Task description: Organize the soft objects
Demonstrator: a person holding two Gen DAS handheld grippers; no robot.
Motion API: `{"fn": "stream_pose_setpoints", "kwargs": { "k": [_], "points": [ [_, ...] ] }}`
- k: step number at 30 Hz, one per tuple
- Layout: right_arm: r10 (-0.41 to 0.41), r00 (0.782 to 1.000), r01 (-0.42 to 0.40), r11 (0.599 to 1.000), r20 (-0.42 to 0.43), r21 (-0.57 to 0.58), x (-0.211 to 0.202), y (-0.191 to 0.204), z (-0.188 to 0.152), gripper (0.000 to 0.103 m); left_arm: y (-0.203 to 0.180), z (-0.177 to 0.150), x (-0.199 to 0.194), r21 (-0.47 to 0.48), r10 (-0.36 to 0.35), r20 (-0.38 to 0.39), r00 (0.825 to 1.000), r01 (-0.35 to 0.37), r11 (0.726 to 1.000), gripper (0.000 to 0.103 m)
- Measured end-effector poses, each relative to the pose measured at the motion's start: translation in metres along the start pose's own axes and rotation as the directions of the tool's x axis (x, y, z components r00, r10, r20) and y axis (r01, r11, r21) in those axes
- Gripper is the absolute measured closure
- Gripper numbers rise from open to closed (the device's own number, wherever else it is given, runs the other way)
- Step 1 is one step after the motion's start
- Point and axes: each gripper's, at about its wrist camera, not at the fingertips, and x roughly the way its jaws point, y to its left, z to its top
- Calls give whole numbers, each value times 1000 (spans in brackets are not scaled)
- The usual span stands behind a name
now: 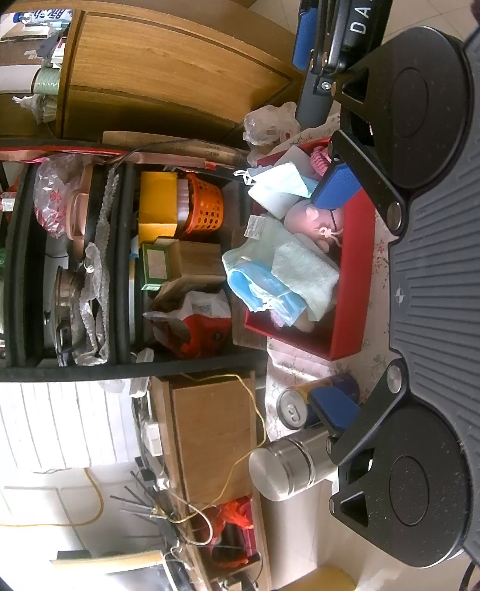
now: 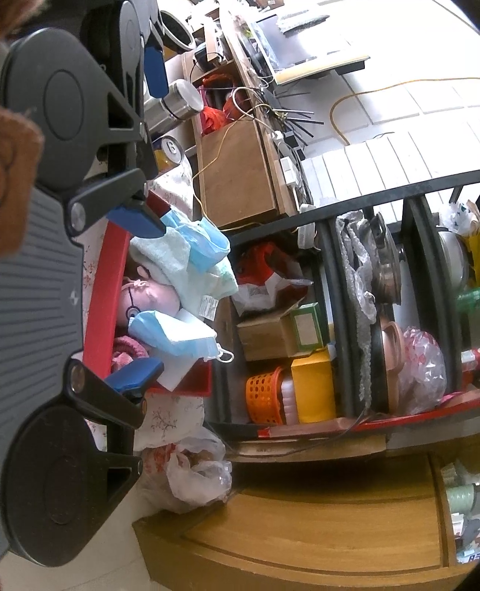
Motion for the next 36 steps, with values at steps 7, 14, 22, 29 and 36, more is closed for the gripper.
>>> {"fn": "stream_pose_setpoints", "kwargs": {
  "k": [7,14,22,29,36],
  "points": [
    [-31,999,31,999,-7,-15,2,1,-1,60,1,1,-1,-10,5,9,1000,-5,1000,5],
    [-35,999,35,999,-7,-12,3,0,-1,59,-2,0,-3,8,22,22,1000,-22,1000,5],
    [-45,999,45,999,-9,-2,3,-2,-2,59,-4,0,-3,20,30,30,999,-31,999,5],
    [-42,999,42,999,-9,0,3,-2,-1,59,-4,0,-3,25,35,35,999,-36,999,5],
    [-44,999,44,999,-8,-3,4,-2,-1,59,-3,0,-3,23,35,33,999,-36,999,5]
  ]
}}
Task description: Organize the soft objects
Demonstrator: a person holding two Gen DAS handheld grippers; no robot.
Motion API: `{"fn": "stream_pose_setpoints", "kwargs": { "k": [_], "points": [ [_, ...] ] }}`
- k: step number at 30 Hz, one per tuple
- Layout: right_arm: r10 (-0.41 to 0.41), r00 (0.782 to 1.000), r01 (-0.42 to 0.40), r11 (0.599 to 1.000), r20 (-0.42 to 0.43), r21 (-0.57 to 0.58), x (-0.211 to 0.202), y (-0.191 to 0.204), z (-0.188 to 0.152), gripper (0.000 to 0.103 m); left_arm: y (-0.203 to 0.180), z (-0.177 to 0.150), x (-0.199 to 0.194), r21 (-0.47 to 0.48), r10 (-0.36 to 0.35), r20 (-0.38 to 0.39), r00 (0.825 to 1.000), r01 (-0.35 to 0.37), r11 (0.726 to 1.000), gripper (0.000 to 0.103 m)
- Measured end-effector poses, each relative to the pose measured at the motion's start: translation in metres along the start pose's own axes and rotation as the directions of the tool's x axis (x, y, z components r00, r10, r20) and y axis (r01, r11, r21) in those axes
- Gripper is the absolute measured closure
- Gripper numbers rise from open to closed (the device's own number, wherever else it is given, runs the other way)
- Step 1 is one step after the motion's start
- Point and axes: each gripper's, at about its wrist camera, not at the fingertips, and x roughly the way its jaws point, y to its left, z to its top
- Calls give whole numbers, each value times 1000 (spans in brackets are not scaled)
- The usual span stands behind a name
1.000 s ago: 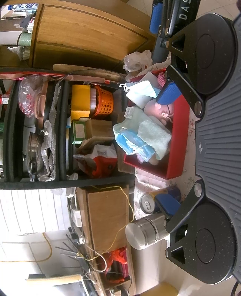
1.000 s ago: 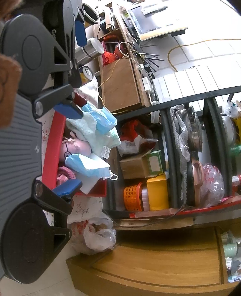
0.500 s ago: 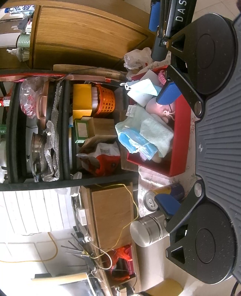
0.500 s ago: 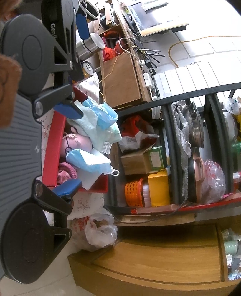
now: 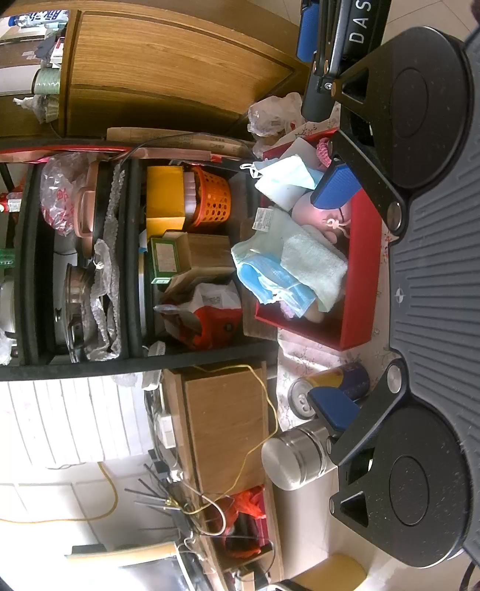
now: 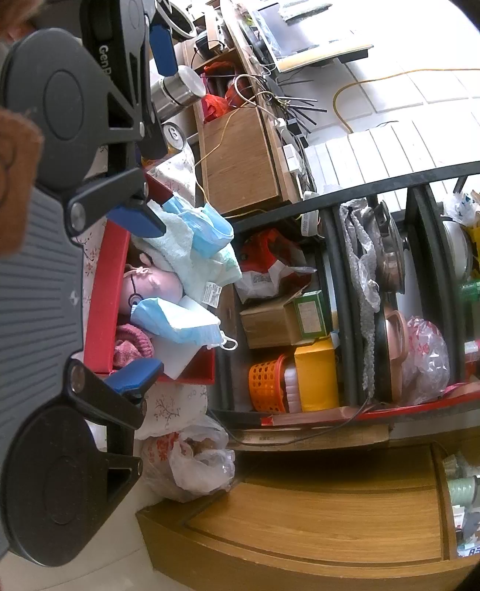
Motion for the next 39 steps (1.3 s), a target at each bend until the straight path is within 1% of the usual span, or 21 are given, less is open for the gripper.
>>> {"fn": "stream_pose_setpoints", "kwargs": {
  "k": [7,15,20,23,26,29,33,39],
  "points": [
    [8,1000,-8,1000,5,14,0,0,2,59,1,1,-2,-9,-7,13,1000,7,1000,6],
    [38,999,-39,998,33,46,-7,0,4,59,13,2,0,-94,-96,-5,995,95,991,6],
    [46,998,-49,997,52,53,-9,0,4,59,14,4,-1,-115,-121,-14,993,119,986,6],
    [47,997,-51,997,64,60,-12,-1,4,59,14,4,-3,-115,-129,-5,992,128,985,7],
    [54,996,-59,996,75,72,-13,-2,4,59,16,5,-1,-139,-158,-13,987,155,978,6],
    [65,994,-71,994,83,82,-14,-3,4,59,17,6,-1,-147,-160,-13,987,156,977,6],
    [69,993,-76,994,92,79,-15,-1,4,58,14,5,0,-133,-154,-20,988,150,980,6],
    [65,992,-76,993,111,96,-17,-4,4,57,11,5,-3,-112,-141,-2,990,140,984,6]
  ]
}}
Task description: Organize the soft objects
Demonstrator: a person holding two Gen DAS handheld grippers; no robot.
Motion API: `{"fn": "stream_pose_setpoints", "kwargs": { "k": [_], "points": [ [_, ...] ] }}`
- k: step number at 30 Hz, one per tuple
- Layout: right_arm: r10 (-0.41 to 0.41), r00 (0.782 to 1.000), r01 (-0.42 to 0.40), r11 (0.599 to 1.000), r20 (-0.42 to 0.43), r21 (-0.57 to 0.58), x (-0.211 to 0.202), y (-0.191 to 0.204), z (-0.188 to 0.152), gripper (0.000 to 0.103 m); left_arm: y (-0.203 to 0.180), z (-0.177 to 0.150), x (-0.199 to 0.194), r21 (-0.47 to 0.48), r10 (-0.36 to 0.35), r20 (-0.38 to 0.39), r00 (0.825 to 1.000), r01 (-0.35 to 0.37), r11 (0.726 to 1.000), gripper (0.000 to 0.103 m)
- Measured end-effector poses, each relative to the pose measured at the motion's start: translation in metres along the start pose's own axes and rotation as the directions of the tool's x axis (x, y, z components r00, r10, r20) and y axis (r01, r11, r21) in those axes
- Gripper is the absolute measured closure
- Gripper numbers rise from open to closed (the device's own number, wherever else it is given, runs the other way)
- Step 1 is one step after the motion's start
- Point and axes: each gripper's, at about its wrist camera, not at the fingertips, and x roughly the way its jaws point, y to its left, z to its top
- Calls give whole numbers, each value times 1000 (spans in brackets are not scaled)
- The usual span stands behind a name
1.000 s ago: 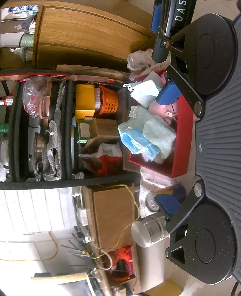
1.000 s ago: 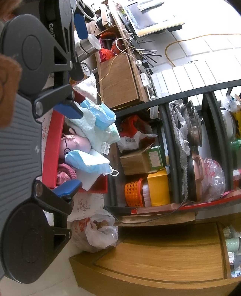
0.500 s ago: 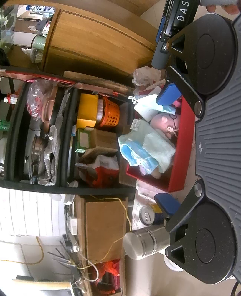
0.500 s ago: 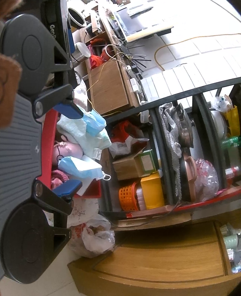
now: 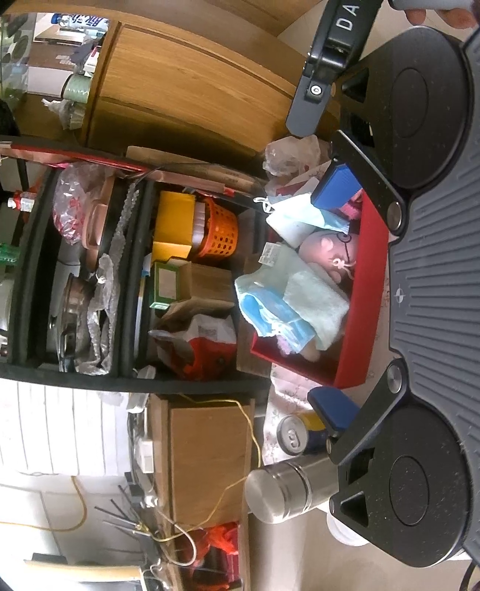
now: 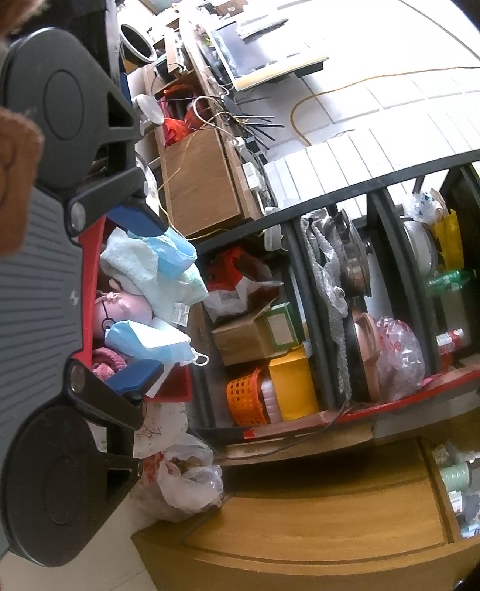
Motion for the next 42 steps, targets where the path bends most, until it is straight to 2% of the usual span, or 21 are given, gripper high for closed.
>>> {"fn": "stream_pose_setpoints", "kwargs": {
  "k": [9,16,31,42],
  "points": [
    [6,1000,-7,1000,21,29,-3,-3,1,54,-1,-1,-1,10,-2,16,1000,2,1000,6],
    [6,999,-8,999,41,40,-6,-5,2,54,-2,-1,0,12,-20,-1,1000,20,1000,5],
    [1,998,-4,999,68,53,-10,-8,2,53,-6,-2,1,46,-5,3,1000,5,999,5],
    [-1,996,-6,997,94,73,-12,-10,3,53,-12,-3,-1,82,-41,8,999,40,996,5]
  ]
}}
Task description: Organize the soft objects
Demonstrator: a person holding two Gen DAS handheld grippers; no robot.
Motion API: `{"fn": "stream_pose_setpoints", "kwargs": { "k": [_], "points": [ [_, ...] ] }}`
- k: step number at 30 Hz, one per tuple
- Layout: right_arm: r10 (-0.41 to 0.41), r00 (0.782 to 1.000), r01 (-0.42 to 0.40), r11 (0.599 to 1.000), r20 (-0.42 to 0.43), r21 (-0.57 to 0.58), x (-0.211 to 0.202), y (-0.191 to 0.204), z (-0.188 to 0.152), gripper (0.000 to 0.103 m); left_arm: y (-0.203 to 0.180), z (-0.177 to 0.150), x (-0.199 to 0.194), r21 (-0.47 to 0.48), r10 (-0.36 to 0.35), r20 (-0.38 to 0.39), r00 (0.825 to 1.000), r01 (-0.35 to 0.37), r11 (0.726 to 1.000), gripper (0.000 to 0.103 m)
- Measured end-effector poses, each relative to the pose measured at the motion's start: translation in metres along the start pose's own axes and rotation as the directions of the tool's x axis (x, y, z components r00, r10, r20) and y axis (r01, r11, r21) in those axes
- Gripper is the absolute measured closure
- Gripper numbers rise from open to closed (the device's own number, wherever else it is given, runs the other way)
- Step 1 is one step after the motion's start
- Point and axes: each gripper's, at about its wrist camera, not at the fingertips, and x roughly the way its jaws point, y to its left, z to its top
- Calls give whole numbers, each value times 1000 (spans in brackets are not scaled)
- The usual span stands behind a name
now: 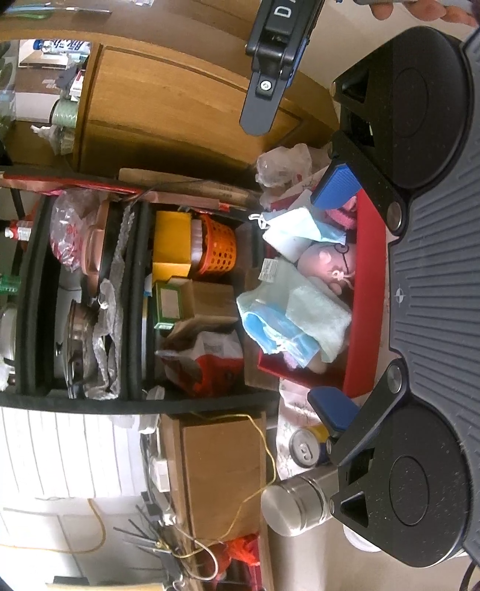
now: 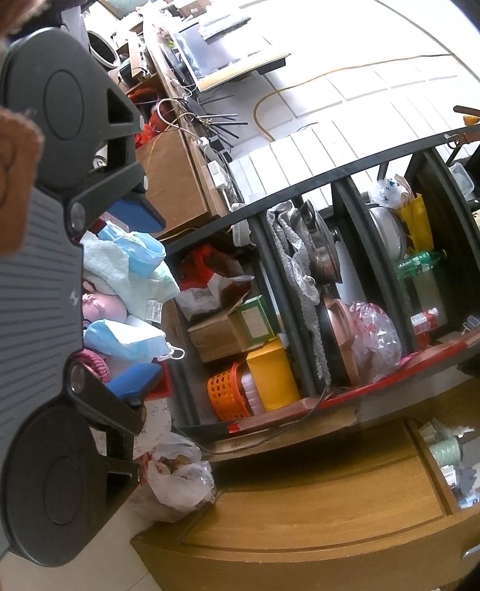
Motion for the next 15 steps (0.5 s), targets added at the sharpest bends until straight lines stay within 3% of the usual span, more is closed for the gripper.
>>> {"fn": "stream_pose_setpoints", "kwargs": {
  "k": [15],
  "points": [
    [-1,1000,1,1000,1,15,2,-2,1,53,3,0,-4,-13,34,36,999,-33,999,5]
  ]
}}
